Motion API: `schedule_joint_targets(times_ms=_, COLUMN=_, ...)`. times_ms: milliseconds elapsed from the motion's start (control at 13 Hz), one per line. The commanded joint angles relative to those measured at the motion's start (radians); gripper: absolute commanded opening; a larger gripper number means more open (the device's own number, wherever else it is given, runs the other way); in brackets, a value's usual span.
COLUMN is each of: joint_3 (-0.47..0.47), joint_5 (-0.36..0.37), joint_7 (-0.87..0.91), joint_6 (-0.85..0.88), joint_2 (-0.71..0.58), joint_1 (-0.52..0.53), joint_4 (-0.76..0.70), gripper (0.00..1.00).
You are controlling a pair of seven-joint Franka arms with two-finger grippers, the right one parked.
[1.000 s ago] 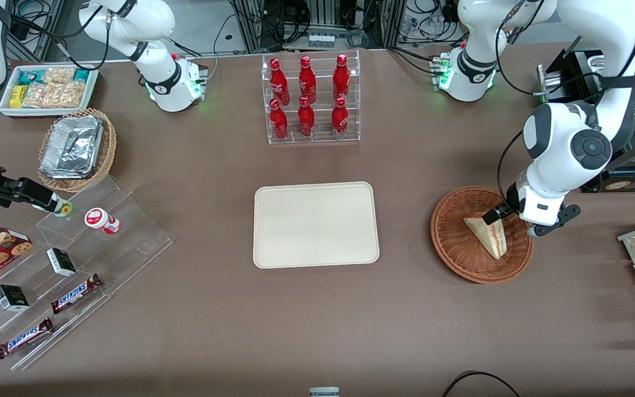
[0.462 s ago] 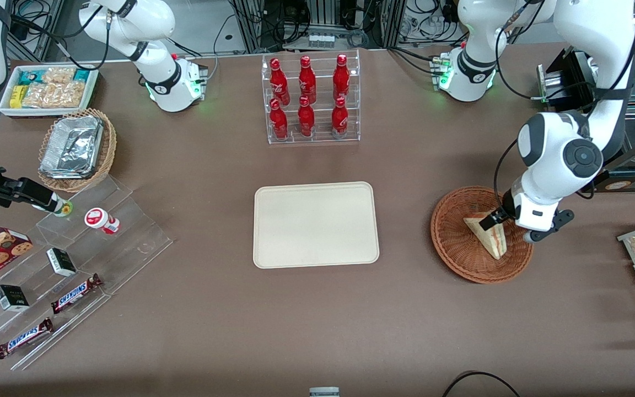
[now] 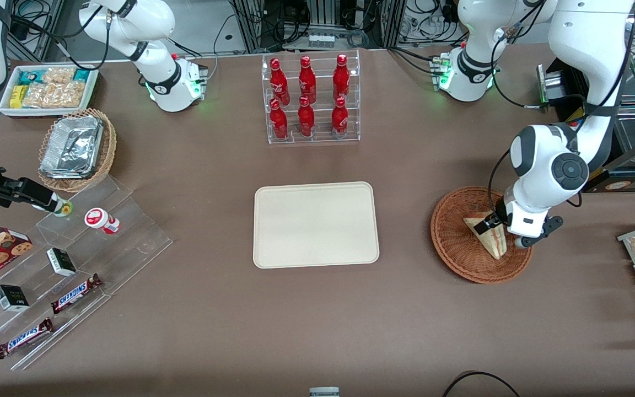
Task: Place sandwich from basket to tray
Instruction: 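Lower the left gripper and close it on the sandwich wedge, then lift the sandwich and carry it over the cream tray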
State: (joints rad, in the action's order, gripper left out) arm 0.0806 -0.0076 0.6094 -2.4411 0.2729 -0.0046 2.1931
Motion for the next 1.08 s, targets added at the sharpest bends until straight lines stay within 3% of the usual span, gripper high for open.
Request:
schedule_joint_targets(times_ms=0, joint_3=-0.001, joint_5=0.0, joint_7=0.004, joint_6=0.0, joint_2=-0.006, joint_1=-0.001, joint_4=0.005, gripper=0.0)
schedule_joint_targets(times_ms=308, joint_3=0.001, joint_5=0.049, joint_7=-0.03, joint_6=0.112, joint_2=-0.026, joint_1=-0.005, joint_4=-0.018, gripper=0.0)
schedule_joint_targets(times_ms=538, joint_3=0.014, joint_5=0.049, joint_7=-0.03, joint_6=0.255, joint_2=-0.035, joint_1=-0.015, joint_4=-0.117, gripper=0.0)
schedule_joint_targets(times_ms=769, joint_3=0.071, joint_5=0.047, joint_7=-0.033, joint_6=0.407, joint_2=-0.023, joint_1=-0.018, joint_4=-0.258, gripper=0.0)
schedule_joint_targets(times_ms=1000, joint_3=0.154, joint_5=0.044, joint_7=-0.034, joint_6=0.429, joint_2=-0.018, joint_1=-0.018, joint_4=-0.3, gripper=0.0)
